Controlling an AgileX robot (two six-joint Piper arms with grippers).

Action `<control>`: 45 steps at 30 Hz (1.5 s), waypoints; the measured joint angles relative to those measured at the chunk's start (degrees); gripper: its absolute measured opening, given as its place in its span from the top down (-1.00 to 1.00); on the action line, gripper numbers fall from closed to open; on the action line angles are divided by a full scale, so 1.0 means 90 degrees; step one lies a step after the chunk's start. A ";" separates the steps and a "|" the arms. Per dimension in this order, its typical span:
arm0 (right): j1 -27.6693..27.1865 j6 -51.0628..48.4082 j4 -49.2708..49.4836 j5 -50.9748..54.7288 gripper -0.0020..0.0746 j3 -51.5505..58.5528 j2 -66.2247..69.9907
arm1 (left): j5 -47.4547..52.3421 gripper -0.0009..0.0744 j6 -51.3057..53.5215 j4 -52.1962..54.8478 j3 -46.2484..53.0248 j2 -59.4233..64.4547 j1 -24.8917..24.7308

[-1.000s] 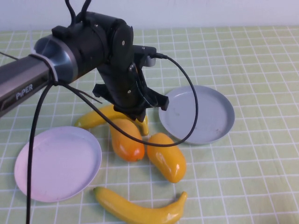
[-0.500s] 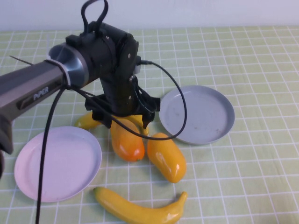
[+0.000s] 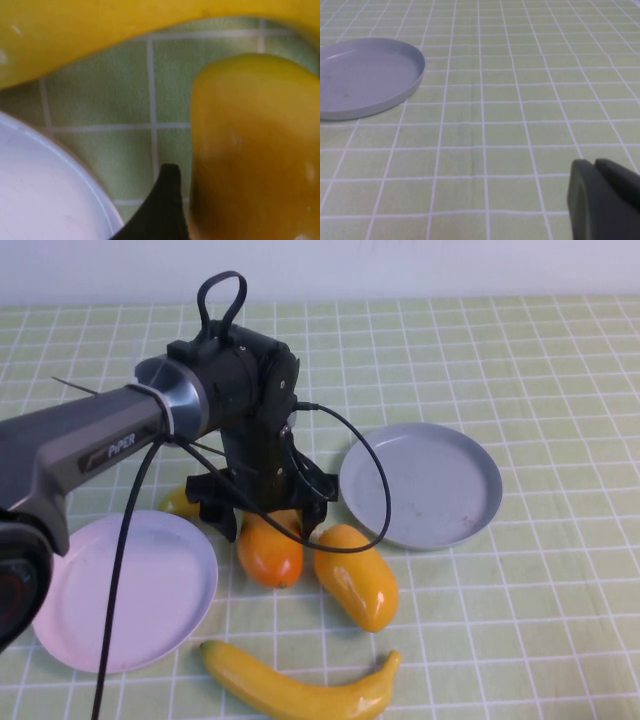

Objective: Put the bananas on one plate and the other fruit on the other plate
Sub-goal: Put one type of fruit in the left plate

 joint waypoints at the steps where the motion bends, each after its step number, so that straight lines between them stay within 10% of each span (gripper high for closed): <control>1: 0.0000 0.0000 0.0000 0.0000 0.99 0.0000 0.0000 | 0.0000 -0.80 0.0000 0.0008 0.0000 0.0027 0.0013; 10: 0.0000 0.0000 0.0000 0.0000 0.99 0.0000 0.0000 | -0.0111 -0.46 0.0443 -0.0003 0.0000 0.0068 0.0026; 28: 0.0000 0.0000 0.0000 0.0000 0.99 0.0000 0.0000 | 0.0247 -0.47 0.1988 0.0064 0.0080 -0.1228 0.0146; 45: 0.0000 0.0000 0.0000 0.0000 0.99 0.0000 0.0000 | -0.0934 -0.47 0.2020 0.0551 0.3545 -0.2734 0.1794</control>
